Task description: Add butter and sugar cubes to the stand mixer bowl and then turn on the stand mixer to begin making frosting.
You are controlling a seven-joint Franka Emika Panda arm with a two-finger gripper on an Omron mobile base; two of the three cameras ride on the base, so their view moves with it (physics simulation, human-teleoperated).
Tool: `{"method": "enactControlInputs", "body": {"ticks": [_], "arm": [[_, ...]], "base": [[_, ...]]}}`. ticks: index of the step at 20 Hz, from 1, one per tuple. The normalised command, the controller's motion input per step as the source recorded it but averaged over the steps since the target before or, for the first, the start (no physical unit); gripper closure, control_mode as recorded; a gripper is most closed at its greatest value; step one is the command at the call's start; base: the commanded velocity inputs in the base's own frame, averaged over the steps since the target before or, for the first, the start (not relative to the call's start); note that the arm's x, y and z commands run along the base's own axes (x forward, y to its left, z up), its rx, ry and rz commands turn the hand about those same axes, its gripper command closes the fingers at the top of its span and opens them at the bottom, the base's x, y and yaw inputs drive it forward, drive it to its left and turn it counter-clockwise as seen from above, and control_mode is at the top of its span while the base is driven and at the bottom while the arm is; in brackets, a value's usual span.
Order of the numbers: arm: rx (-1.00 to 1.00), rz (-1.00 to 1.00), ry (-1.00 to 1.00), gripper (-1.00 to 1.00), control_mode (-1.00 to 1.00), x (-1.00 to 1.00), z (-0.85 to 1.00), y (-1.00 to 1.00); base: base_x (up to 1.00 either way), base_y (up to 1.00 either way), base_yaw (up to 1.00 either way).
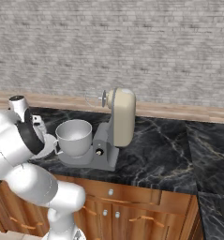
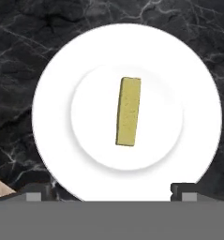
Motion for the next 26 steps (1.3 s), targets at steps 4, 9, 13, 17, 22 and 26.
{"method": "enactControlInputs", "body": {"ticks": [4, 9, 13, 17, 22, 26], "arm": [[0.0, 0.07, 0.0, -1.0, -1.0, 0.35, -0.41, 0.0], [0.0, 0.05, 0.0, -1.0, -1.0, 0.28, -0.27, 0.0], [0.0, 0.02, 0.0, -1.0, -1.0, 0.28, -0.22, 0.09], [0.0, 0.0, 0.0, -1.0, -1.0, 0.39, -0.27, 0.14], [0.0, 0.0, 0.02, -1.0, -1.0, 0.13, -0.27, 0.09], [0.0, 0.0, 0.02, -1.0, -1.0, 0.06, -0.33, 0.14]], "base": [[0.0, 0.0, 0.0], [0.0, 0.0, 0.0], [0.0, 0.0, 0.0], [0.0, 0.0, 0.0], [0.0, 0.0, 0.0], [0.0, 0.0, 0.0]]}}
